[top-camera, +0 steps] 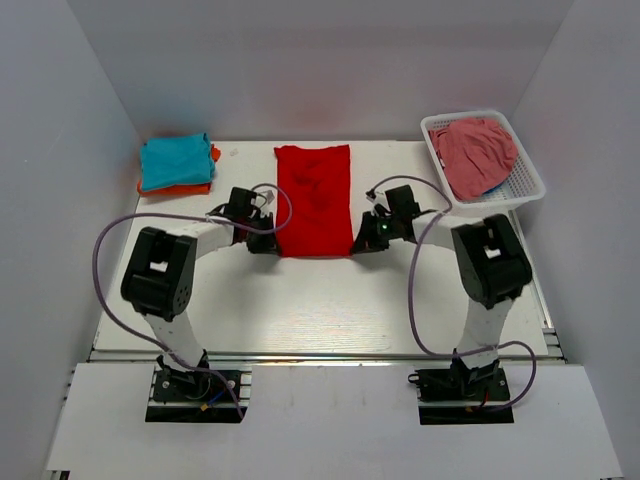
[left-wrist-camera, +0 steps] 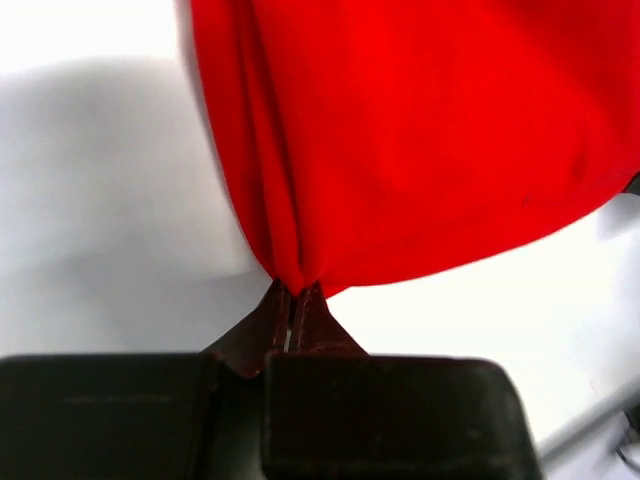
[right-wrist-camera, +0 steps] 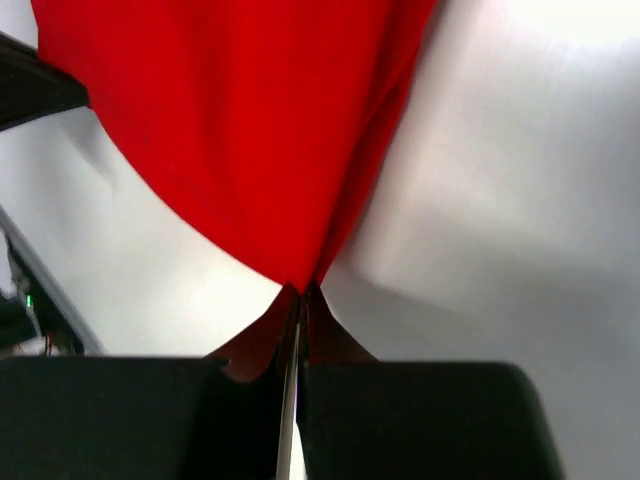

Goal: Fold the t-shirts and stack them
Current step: Grab one side of the 2/3 rectangular tshirt with both arms, then fold the long partially folded tshirt into a neat square

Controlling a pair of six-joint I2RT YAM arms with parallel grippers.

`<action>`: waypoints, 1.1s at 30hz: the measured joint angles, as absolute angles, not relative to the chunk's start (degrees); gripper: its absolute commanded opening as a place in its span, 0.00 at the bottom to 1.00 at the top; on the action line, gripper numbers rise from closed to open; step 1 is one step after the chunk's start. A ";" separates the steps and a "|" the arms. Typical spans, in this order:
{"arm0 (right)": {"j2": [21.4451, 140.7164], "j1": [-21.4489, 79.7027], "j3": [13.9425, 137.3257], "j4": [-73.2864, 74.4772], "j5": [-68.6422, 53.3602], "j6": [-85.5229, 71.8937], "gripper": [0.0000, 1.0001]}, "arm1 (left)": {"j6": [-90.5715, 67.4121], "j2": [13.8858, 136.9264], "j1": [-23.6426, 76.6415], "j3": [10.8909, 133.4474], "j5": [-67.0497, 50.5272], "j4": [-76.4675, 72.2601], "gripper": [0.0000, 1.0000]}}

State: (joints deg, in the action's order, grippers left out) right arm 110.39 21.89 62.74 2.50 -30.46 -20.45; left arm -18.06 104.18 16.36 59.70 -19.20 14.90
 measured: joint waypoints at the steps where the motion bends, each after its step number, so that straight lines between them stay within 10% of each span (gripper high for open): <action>1: 107.46 21.89 59.72 2.24 -30.52 -20.43 0.00 | -18.83 101.62 16.75 57.21 -19.59 15.55 0.00; 9: 84.14 24.29 41.17 7.92 -32.99 -20.38 0.00 | -23.55 77.03 21.08 45.04 -24.12 23.77 0.00; 17: 65.71 26.13 49.52 25.19 -30.30 -16.08 0.00 | -26.09 59.66 22.37 46.35 -27.33 31.79 0.00; 33: 78.56 25.12 67.05 36.84 -26.22 -14.39 0.00 | -30.76 67.53 22.33 55.55 -19.73 34.44 0.00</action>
